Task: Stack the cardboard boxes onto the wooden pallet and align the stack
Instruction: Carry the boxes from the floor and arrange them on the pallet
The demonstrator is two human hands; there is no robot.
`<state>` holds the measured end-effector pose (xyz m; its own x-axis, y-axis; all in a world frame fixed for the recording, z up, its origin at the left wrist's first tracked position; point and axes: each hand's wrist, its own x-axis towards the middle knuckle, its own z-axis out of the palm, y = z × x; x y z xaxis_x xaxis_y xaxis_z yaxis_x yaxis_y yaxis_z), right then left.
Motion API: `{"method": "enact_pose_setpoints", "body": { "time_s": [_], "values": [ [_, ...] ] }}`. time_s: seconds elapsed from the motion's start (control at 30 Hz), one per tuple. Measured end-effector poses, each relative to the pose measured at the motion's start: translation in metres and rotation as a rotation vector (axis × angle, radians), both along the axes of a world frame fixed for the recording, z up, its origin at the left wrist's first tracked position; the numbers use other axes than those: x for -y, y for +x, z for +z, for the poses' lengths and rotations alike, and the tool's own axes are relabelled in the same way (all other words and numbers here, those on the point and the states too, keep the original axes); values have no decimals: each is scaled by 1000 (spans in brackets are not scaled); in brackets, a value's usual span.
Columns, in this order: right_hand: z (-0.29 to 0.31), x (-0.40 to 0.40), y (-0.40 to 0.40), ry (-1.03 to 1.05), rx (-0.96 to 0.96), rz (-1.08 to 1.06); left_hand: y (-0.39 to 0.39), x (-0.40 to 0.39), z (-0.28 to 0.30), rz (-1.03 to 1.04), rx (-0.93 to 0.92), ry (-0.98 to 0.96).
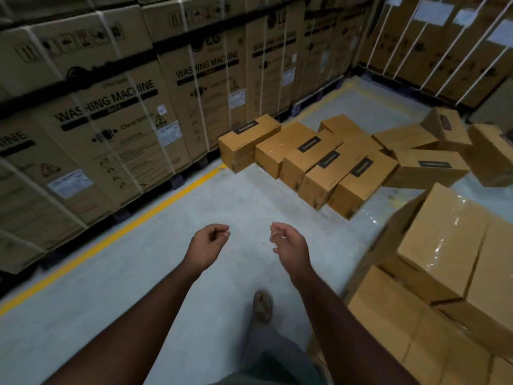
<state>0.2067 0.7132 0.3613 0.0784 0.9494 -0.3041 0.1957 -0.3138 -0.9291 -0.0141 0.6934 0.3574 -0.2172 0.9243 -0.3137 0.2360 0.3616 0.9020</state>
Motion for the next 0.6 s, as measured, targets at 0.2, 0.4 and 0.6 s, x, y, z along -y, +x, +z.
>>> {"method": "enact_pose_setpoints", "body": {
  "time_s": [0.2, 0.4, 0.6],
  "values": [
    [-27, -117, -24, -28, -49, 6, -29, -124, -20, -11, -12, -43],
    [-34, -272, -40, -67, -96, 5, -41, -266, -22, 12, -7, -78],
    [-35, -407, -69, -106, -153, 29, -79, -399, -18, 61, 23, -101]
  ]
}}
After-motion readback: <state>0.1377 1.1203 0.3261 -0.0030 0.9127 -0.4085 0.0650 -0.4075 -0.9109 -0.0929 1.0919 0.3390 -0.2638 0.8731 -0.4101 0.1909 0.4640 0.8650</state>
